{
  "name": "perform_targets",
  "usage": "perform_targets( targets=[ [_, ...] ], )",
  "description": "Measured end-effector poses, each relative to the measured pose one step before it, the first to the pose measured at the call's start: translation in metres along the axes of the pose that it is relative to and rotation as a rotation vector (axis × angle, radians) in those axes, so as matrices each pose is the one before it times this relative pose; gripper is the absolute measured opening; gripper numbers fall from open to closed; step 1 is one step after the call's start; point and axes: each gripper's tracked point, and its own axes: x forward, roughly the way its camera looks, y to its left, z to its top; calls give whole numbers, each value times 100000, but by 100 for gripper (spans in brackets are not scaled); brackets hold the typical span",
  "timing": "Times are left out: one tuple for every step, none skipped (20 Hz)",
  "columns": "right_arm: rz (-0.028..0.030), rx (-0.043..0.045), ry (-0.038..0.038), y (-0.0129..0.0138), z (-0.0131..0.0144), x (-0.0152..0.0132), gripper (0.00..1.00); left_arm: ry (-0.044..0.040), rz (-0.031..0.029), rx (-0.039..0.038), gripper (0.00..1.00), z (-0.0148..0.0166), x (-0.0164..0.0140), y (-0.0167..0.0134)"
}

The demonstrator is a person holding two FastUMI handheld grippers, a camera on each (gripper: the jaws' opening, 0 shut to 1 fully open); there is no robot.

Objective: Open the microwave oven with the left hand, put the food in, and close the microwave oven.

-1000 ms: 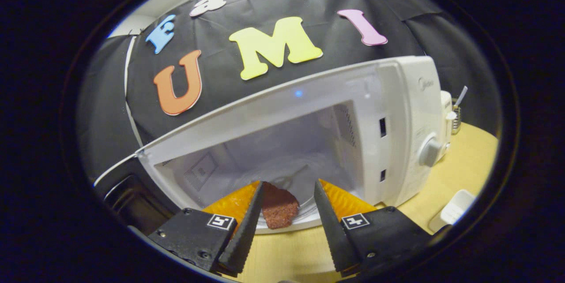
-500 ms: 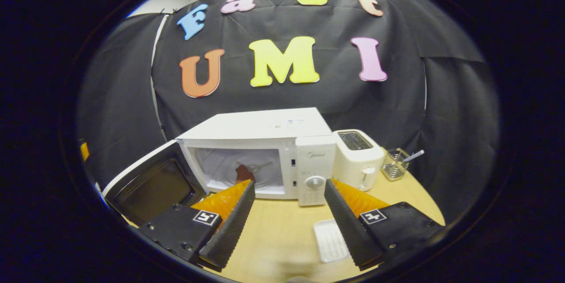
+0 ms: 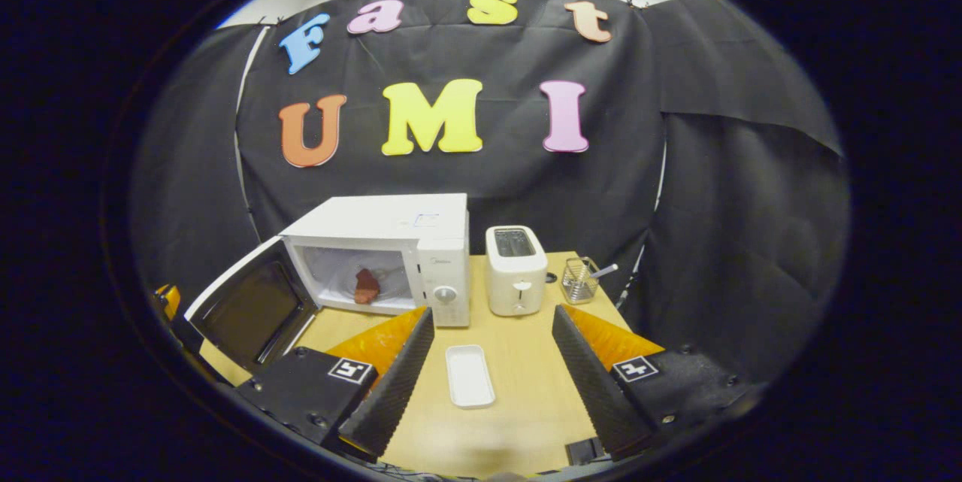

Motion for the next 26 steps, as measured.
perform_targets(
  targets=[
    [-589, -52, 158, -446, 90, -616, 100, 1762, 1598, 624, 24, -833, 323, 192],
    [-833, -596, 318, -475, 17, -558, 100, 2608, -1854, -1744, 11, -1838, 639, -575],
    [-796, -807, 57, -482, 73, -485, 100, 2299, -532, -1932, 0, -1319, 335, -65],
    [-374, -352, 254, -256, 111, -330, 100, 1499, -1501, -1612, 0, -715, 407, -764],
    [23, 173, 260, -221, -32, -397, 100, 316, -1801, -1164, 0, -398, -158, -627],
    [537, 1111, 612, -101, -97, -310, 100, 1244, -1552, -524, 0, -383, -100, -813],
    [1238, 2150, 1409, 4, -305, -157, 100, 466, -1907, 259, 0, -395, -27, -721],
    [1220, 2918, 1201, -101, -437, -28, 91, 527, -889, 1187, 0, -282, -31, -820],
    [28, 2019, 1023, -564, -221, 108, 100, -28, 1409, 2247, 0, -197, 282, -71],
    [-681, 1451, 274, -715, -103, 51, 100, 111, -723, 968, 0, 86, -562, -368],
    [125, 1518, 202, -462, -136, 186, 100, 164, -1814, -293, 0, 186, -177, -940],
    [-5, 900, 481, -465, -119, 91, 100, 167, -2038, -614, 0, 62, -225, -1128],
    [87, 181, 219, -520, -72, 86, 100, 638, -1509, 512, 0, -94, -349, -1162],
    [-19, -277, 261, -461, -105, 395, 100, 602, -1272, 751, 0, -134, -188, -1071],
    [679, -1009, 385, -400, -200, 387, 100, 470, -2314, 194, 0, -109, -416, -1582],
    [617, -822, 835, -304, -178, 268, 100, 168, -2439, 121, 0, 64, -134, -1710],
    [709, -151, 735, -593, -269, 369, 100, 211, -2085, 560, 0, 13, 27, -1719],
    [944, 172, 845, -505, -150, 253, 100, 169, -2204, 954, 0, 57, 238, -1687],
    [764, 242, 638, -658, -109, 355, 100, 226, -2244, 528, 0, -222, 444, -1770],
    [276, 77, 850, -891, -61, 316, 100, 881, -2759, 68, 0, -94, 311, -1994],
    [137, 173, 503, -851, 6, 334, 100, 934, -2078, 161, 0, -236, 181, -1810],
    [306, 307, 217, -972, 138, 289, 100, 220, -1539, 612, 0, 2, 494, -1694],
    [251, 156, 157, -929, 219, 301, 100, 235, -1497, 872, 0, 135, 549, -1629],
    [218, 39, 272, -969, 228, 269, 91, -304, -1459, 773, 0, 281, 636, -1554],
    [119, 192, 116, -1015, 227, 291, 100, -308, -847, 718, 0, 205, 869, -1465],
    [204, 289, 187, -927, 308, 270, 100, -200, -618, 921, 0, 298, 1051, -1394]
  ],
)
